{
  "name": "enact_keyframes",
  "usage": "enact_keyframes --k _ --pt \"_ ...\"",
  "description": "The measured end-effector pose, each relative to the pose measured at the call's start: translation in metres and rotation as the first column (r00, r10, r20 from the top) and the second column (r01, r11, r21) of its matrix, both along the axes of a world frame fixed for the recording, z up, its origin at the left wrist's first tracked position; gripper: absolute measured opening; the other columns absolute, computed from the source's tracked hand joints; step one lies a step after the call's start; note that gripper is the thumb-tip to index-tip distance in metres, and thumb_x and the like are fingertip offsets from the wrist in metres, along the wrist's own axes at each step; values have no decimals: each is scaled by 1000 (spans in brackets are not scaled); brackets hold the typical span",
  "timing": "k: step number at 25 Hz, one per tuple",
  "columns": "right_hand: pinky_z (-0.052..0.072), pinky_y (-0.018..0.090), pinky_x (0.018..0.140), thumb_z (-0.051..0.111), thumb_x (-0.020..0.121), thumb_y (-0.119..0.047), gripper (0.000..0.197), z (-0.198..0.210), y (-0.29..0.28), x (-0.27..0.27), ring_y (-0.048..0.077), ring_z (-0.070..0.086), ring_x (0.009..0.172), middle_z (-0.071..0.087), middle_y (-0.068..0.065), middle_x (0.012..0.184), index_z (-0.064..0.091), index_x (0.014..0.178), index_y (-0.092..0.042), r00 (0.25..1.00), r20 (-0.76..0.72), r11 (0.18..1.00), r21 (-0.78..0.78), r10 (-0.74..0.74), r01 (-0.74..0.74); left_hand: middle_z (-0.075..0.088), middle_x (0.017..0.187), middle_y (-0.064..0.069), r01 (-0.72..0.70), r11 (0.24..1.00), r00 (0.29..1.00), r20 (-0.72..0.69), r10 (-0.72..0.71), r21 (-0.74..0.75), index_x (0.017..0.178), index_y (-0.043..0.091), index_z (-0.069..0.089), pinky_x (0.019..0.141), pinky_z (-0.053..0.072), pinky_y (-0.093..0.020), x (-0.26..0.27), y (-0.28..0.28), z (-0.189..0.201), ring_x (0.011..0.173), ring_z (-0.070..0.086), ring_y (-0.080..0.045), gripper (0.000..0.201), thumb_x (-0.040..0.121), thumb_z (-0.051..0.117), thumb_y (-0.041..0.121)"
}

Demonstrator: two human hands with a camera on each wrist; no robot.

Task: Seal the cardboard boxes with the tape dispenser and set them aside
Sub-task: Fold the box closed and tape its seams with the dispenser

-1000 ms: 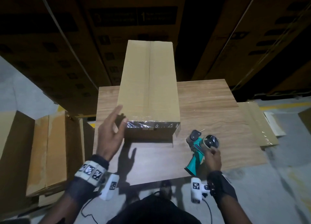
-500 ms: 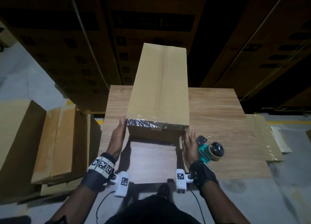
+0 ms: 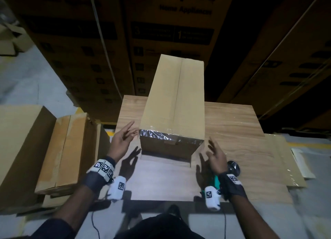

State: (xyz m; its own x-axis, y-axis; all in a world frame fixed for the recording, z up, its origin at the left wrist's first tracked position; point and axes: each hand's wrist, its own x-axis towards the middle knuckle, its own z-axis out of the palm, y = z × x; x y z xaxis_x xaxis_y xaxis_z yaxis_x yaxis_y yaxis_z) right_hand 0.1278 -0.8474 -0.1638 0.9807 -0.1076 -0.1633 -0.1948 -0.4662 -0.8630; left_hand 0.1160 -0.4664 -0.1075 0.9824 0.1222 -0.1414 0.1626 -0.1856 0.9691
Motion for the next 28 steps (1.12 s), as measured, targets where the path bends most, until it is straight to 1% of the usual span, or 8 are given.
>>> enact_keyframes --k 2,4,6,8,15,19,23,28 --pt "58 35 85 71 87 -1 101 19 -17 13 21 65 109 35 -8 162 19 157 -51 978 103 880 -463 179 -112 53 146 5 101 948 985 106 -139 302 154 37 40 108 43 -24 9 18 1 127 55 0 70 99 58 -3" --pt "60 31 75 85 74 -9 119 34 -22 28 18 60 104 14 -8 170 13 160 -48 888 133 610 -770 440 -187 55 146 -2 206 810 937 128 -325 549 157 43 33 106 48 -34 21 26 0 120 64 -10 89 93 63 -10" --pt "58 31 82 93 65 -19 128 38 -25 43 21 54 120 3 -2 171 11 160 -45 774 67 413 -873 630 -260 63 138 -9 277 690 882 108 -459 668 157 45 32 99 55 -40 34 30 0 108 71 -16 95 89 68 -11" --pt "58 32 85 95 64 -26 133 34 -26 51 23 52 125 0 -2 172 5 161 -44 734 5 353 -879 679 -321 68 132 -8 313 630 845 95 -526 711 151 48 38 96 59 -45 44 33 0 107 71 -16 88 88 73 -4" --pt "59 34 59 100 55 -31 121 22 -11 52 21 61 88 3 -2 172 30 153 -29 772 -2 407 -850 635 -336 74 112 -6 283 657 848 137 -512 699 138 24 63 91 60 -35 56 27 4 98 70 -12 63 82 81 3" --pt "57 33 62 102 45 -26 118 14 -1 52 22 60 89 17 1 169 42 146 -18 829 11 451 -843 560 -294 75 107 -5 290 663 849 135 -511 690 133 22 66 88 59 -31 59 27 1 96 70 -12 59 80 83 3" --pt "58 34 68 101 46 -42 117 8 0 53 24 62 92 14 0 169 41 144 -19 833 13 464 -835 553 -296 75 105 -4 276 687 856 153 -494 673 131 22 68 87 56 -25 58 26 -3 94 70 -9 57 79 83 4" --pt "53 29 71 100 44 -41 112 9 0 56 23 60 95 25 2 165 47 140 -19 823 54 524 -794 565 -308 75 103 -3 284 698 862 144 -486 658 128 20 69 87 56 -24 59 25 -3 94 70 -10 54 78 84 5"
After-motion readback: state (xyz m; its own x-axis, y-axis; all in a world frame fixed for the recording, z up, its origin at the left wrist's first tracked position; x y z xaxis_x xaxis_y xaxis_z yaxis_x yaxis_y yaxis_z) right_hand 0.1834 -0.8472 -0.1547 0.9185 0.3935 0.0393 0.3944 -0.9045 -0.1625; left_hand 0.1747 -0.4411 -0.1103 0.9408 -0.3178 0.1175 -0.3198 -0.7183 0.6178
